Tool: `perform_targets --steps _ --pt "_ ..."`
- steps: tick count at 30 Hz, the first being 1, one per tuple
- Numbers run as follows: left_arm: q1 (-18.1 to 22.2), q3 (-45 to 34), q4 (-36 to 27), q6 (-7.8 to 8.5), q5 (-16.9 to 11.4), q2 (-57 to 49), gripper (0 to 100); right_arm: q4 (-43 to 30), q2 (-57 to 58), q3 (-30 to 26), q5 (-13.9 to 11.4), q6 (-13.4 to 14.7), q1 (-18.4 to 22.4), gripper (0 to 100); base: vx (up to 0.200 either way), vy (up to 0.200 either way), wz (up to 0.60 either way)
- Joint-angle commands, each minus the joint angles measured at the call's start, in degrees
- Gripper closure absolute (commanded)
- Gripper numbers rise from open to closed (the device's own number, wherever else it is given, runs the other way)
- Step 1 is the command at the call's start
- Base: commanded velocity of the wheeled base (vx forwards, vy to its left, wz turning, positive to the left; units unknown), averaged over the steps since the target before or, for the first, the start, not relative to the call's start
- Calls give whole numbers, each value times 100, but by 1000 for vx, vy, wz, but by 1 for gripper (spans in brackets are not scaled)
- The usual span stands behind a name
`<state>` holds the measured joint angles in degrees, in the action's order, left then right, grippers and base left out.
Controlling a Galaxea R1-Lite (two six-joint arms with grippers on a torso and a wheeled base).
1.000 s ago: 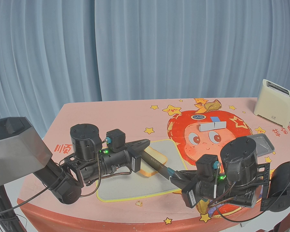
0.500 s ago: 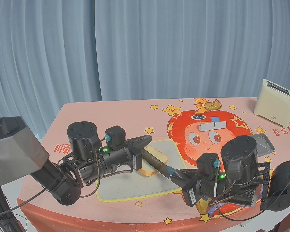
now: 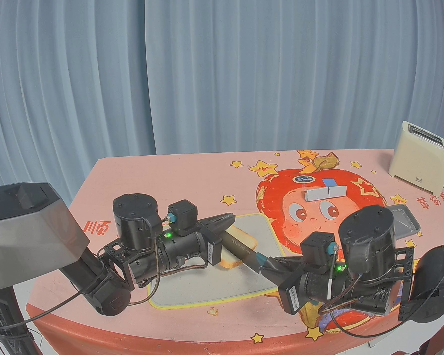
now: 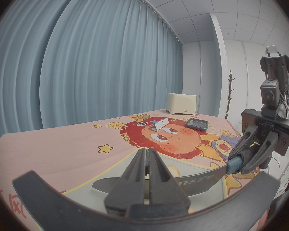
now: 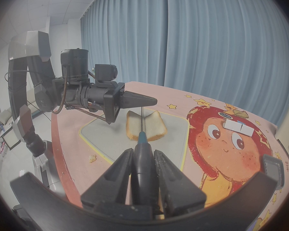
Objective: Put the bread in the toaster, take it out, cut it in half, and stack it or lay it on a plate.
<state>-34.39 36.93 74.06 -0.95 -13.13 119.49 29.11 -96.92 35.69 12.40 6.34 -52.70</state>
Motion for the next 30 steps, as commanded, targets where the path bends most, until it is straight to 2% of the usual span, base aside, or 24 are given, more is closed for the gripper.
perform_targets --steps 1,19,30 --pt "2 -10 -58 -2 3 83 100 -28 -12 -10 -1 -1 -12 100 0 0 0" --pt "-15 16 -23 7 12 -119 100 -20 -20 -19 -1 -1 -3 100 0 0 0" --pt "-15 -10 -23 7 12 -532 100 33 -47 52 -9 113 -3 100 0 0 0"
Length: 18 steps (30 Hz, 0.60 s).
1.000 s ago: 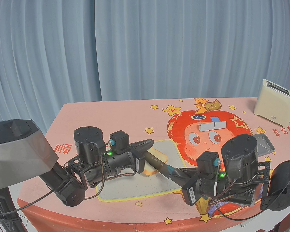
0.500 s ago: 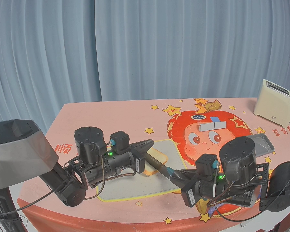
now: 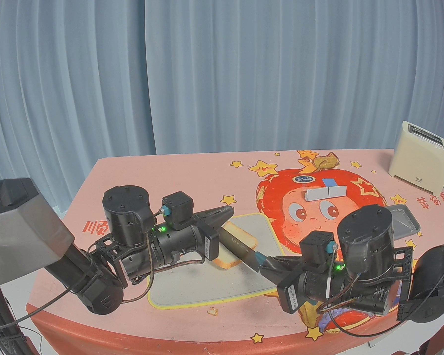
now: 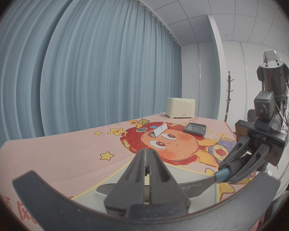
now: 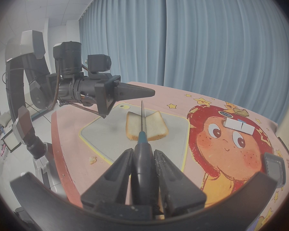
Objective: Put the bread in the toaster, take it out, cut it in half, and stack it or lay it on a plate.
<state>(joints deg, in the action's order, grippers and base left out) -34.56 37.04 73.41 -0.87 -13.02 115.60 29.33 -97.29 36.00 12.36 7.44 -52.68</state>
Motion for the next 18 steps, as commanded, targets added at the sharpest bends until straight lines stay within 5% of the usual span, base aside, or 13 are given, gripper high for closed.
perform_targets --steps 1,7,10,12,18 --pt "-7 -21 42 -1 1 -99 100 11 -18 21 -14 3 -6 100 0 0 0" --pt "-77 -12 367 7 -8 349 100 11 -44 100 -23 232 -15 100 0 0 0" --pt "-121 14 587 139 1 516 100 11 -44 144 -14 425 -50 100 0 0 0" --pt "-121 -3 666 491 1 595 100 11 -44 153 -14 487 -67 100 0 0 0" --pt "-112 -3 657 535 1 577 100 2 -53 144 3 487 -76 100 0 0 0"
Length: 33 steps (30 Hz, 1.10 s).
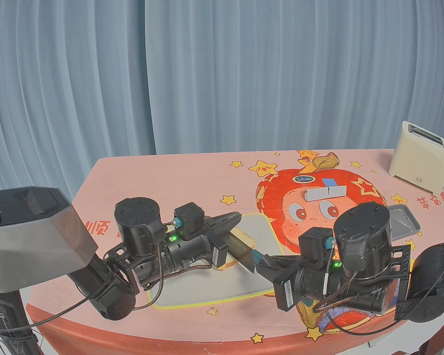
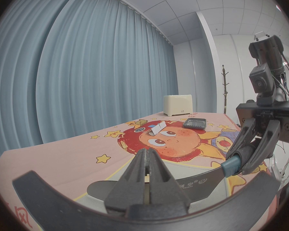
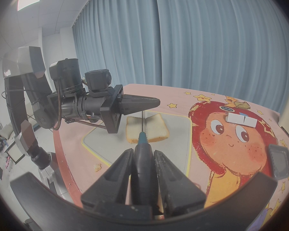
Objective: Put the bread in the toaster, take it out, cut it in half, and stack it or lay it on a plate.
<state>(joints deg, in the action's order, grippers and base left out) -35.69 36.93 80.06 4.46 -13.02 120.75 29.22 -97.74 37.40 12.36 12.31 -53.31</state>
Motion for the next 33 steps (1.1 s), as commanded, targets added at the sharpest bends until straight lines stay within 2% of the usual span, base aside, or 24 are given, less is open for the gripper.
perform_targets --steps 1,16,21,28,29,33 --pt "1 8 -8 2 1 45 100 13 -8 4 3 -1 -13 100 0 0 0" --pt "1 -177 -51 2 36 10 100 13 -34 4 21 -54 -30 100 0 0 0" --pt "1 -203 -60 2 36 19 100 13 -52 -14 205 -71 -48 100 0 0 0" --pt "1 -194 -51 2 36 45 100 13 -43 -22 205 -80 -127 100 0 0 0" --pt "1 -194 -51 2 36 54 100 13 -43 -31 205 -80 -118 0 0 0 0" --pt "1 -194 -51 2 45 45 100 22 -43 -14 205 -54 -127 0 0 0 0"
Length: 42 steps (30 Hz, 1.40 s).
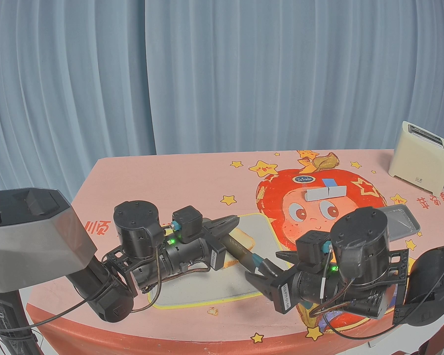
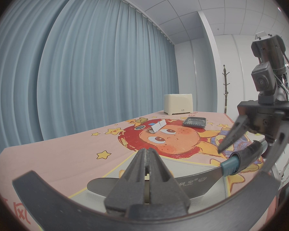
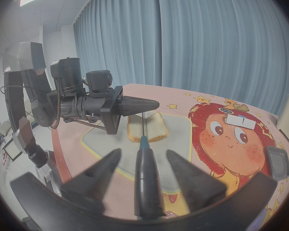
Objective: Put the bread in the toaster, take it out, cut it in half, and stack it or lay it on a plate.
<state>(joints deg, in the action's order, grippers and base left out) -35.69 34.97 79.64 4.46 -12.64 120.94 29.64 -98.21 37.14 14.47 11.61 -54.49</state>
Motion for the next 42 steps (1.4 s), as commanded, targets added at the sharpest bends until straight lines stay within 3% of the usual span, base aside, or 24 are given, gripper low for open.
perform_targets --steps 1,19,20,42 --pt "1 1 -10 2 -1 26 100 -10 12 21 -6 35 -9 0 0 0 0" --pt "1 9 -10 2 7 35 100 -46 -85 -111 144 8 -97 0 0 0 0" --pt "1 9 -10 2 7 35 100 -46 -85 -111 144 8 -97 100 0 0 0" --pt "10 115 8 2 7 -159 100 -28 65 -67 188 8 -26 100 0 0 0"
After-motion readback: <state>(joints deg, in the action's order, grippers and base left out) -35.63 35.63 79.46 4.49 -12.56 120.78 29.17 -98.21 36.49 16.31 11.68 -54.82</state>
